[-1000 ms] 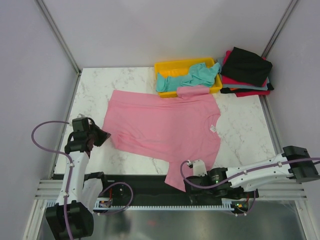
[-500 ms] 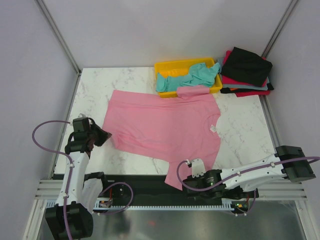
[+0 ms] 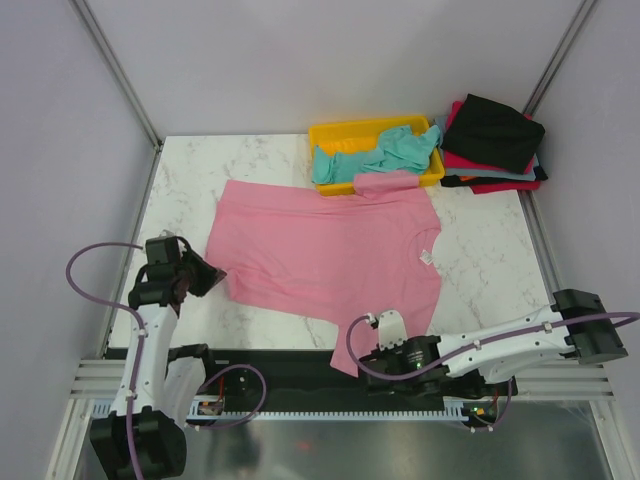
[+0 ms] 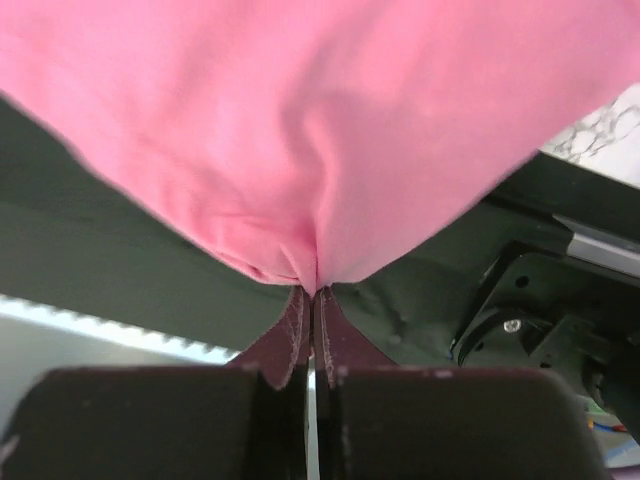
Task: Fold and stack the t-shirts
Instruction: Fold the tshirt
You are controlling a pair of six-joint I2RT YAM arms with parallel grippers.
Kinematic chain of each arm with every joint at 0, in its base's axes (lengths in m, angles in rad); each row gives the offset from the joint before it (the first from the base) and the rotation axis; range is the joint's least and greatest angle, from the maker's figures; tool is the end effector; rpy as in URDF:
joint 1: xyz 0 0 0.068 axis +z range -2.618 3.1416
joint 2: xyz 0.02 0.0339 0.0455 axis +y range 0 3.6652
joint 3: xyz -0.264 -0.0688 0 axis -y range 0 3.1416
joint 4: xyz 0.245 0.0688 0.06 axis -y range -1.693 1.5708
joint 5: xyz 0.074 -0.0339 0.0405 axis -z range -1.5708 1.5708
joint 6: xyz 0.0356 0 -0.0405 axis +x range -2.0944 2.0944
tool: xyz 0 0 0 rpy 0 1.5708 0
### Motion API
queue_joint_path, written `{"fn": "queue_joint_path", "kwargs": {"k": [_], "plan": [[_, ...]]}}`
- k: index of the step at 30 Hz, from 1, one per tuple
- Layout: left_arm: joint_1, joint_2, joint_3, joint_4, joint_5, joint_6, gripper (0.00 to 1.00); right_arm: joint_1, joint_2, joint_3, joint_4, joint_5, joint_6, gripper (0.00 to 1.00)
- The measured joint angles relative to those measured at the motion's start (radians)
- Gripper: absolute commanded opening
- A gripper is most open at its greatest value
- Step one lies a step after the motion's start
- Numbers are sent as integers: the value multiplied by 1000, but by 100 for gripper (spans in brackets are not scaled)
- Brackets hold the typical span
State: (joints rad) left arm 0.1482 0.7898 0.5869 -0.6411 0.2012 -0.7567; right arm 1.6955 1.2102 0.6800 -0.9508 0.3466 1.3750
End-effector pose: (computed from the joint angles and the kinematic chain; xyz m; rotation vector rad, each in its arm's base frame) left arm 0.1579 0.0164 0.2290 -0.9894 2.2512 -0.5166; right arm -0.0102 0.1783 0.1813 -0.4236 2.7580 0.1079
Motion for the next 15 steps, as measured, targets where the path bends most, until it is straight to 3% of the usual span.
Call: {"fn": "queue_joint_path", "kwargs": {"k": [7, 15], "plan": [[0, -47, 72, -146, 69, 14, 2, 5, 15, 278, -193, 135, -18, 0], [0, -87, 190, -314, 27, 109, 2, -35, -87, 310, -333, 302, -3, 0]]}}
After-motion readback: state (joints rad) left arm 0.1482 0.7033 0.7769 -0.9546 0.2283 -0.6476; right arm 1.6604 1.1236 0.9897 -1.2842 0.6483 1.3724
